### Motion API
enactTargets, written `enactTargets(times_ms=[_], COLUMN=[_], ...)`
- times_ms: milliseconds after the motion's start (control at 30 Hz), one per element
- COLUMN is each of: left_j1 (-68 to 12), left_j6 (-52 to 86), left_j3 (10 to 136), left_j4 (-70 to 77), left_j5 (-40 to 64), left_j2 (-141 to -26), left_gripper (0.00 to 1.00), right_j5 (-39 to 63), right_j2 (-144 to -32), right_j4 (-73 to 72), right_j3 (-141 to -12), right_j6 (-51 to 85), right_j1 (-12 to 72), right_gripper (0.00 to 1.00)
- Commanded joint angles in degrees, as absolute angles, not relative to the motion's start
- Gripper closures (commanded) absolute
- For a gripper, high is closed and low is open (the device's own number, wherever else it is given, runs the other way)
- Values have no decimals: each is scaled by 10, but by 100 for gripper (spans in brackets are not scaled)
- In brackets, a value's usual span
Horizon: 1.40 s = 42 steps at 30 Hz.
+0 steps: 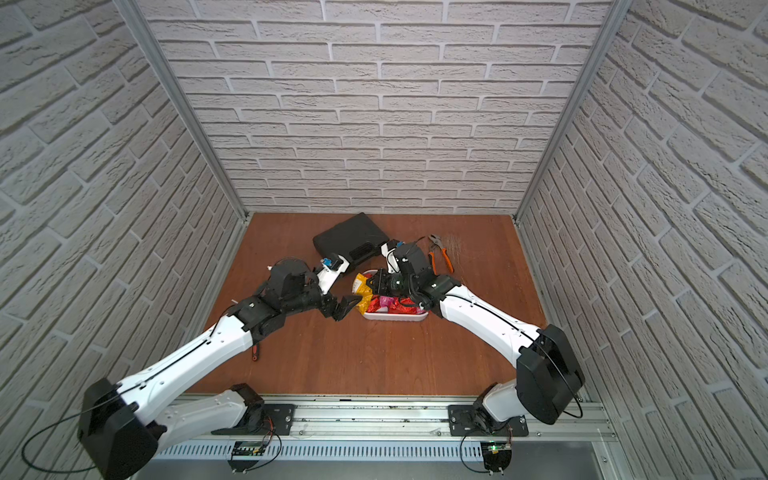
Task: Take the tea bags out of the storage box
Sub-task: Pick up the tea bag from the storage box, then place the tea bag at the center of the board.
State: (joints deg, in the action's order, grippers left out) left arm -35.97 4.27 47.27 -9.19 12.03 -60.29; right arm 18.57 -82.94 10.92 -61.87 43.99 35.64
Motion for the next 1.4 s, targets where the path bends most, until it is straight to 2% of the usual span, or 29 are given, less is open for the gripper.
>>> enactTargets(times_ms=[0,167,300,433,667,833,967,1033,1133,1367], left_j1=[-345,-271,-166,-95,-58,-54,-54,-54,-54,-75], left_j6=[91,224,339,387,402,393,373,358,348,312], left_j3=[450,430,438,425,391,386,393,396,394,403], left_j4=[-41,-85,-204,-277,-285,-275,-278,-270,-245,-182], left_j5=[-6,-117,-138,-134,-110,-92,-89,-77,-44,37], left_j2=[-534,-466,-467,-466,-441,-450,-452,-453,-459,-502], left_gripper=[2,2,2,2,2,2,2,2,3,8], right_j5=[208,225,261,310,331,280,243,222,191,90], right_j2=[-841,-893,-963,-1059,-1172,-1206,-1220,-1198,-1155,-1050], right_j4=[101,111,135,205,284,326,368,346,325,342], right_j3=[-622,-648,-706,-807,-907,-930,-958,-943,-924,-891], right_j6=[416,393,350,292,257,262,263,272,267,245], right_j1=[382,436,484,522,549,551,552,551,551,542], right_gripper=[97,97,97,97,97,96,84,71,58,49])
